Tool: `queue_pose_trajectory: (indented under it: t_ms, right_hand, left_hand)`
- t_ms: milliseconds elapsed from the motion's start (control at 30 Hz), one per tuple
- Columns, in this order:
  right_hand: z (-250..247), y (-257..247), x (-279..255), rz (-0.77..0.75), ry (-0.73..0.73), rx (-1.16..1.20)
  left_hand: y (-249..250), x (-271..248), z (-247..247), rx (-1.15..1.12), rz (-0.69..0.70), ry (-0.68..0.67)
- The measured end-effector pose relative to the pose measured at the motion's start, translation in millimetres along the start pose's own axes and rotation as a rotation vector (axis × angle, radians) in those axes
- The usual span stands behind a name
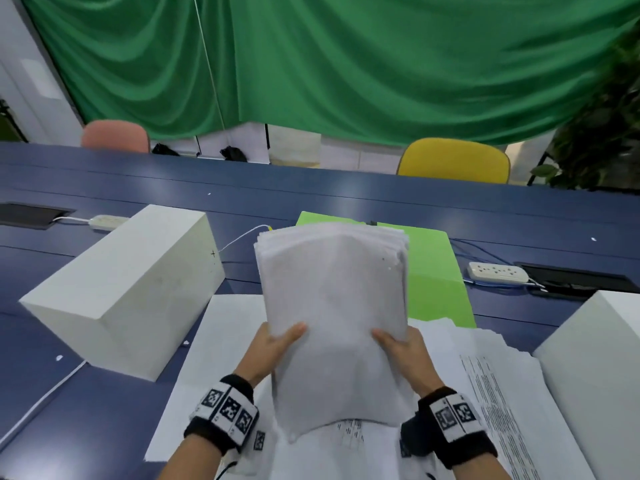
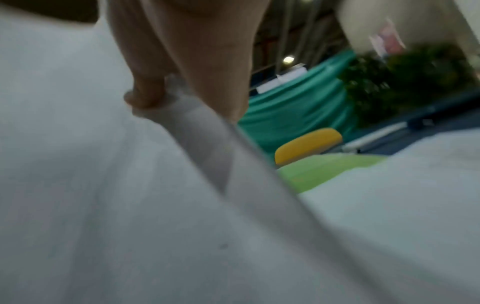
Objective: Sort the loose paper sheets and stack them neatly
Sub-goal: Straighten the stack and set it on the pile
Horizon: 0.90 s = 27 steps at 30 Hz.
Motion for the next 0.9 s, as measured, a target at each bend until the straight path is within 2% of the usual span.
queue_pose_trajectory:
  t_ms: [67, 167, 233, 267, 333, 400, 500, 600, 733, 800, 900]
  right_hand:
    - [6.3, -10.4, -1.1, 0.017, -0.038, 0.056]
    - [18.6, -8.0, -3.3, 0.084, -0.13, 0.063]
    - [25.7, 15.3, 0.5, 0.189, -0.144, 0.027]
    - [29.7, 33.5, 2.6, 0.246, -0.154, -0.003]
    - [33.6, 75.4, 3.5, 0.368, -0.161, -0.156]
    - [30.6, 116.9, 7.4, 0.461, -0.16, -0.294]
    - [25.0, 157.7, 21.9, 0.492, -0.182, -0.325]
    - [28.3, 146.6, 17.0, 0.509, -0.15, -0.323]
    - [30.9, 125.2, 11.6, 0.511, -0.079, -0.253]
    - [28.6, 116.3, 16.5, 0.504, -0.044, -0.164]
    - [19.7, 114.1, 25.7, 0.543, 0.029, -0.149]
  left_hand:
    - [-0.8, 0.5, -11.3, -0.046, -0.023, 0.069]
    - [-32.1, 9.0, -43.8, -0.011, -0.084, 0.303]
    - [-73.1, 11.0, -66.3, 0.239, -0.245, 0.434]
    - [-94.3, 9.9, -74.0, 0.414, -0.342, 0.443]
    - [-131.4, 5.0, -80.9, 0.695, -0.488, 0.347]
    - [-146.9, 1.2, -83.1, 0.853, -0.515, 0.283]
    - [-147.2, 2.2, -88.0, 0.769, -0.49, 0.268]
    - [-147.3, 3.5, -91.4, 0.742, -0.516, 0.172]
    - [-144.6, 2.7, -95.6, 0.602, -0.549, 0.14]
    - [-149.4, 0.9, -88.7, 0.57, -0.569, 0.078]
    - [-152.5, -3.5, -66.7, 0.447, -0.562, -0.007]
Point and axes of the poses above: each hand's wrist, its own x-axis towards the middle knuckle, its own z-axis out of the palm, y = z × x, the point moved 3 cm from there along x, towards the middle knuckle, and after that the axes turned 8 degrees about x, right-handed, at the moved point
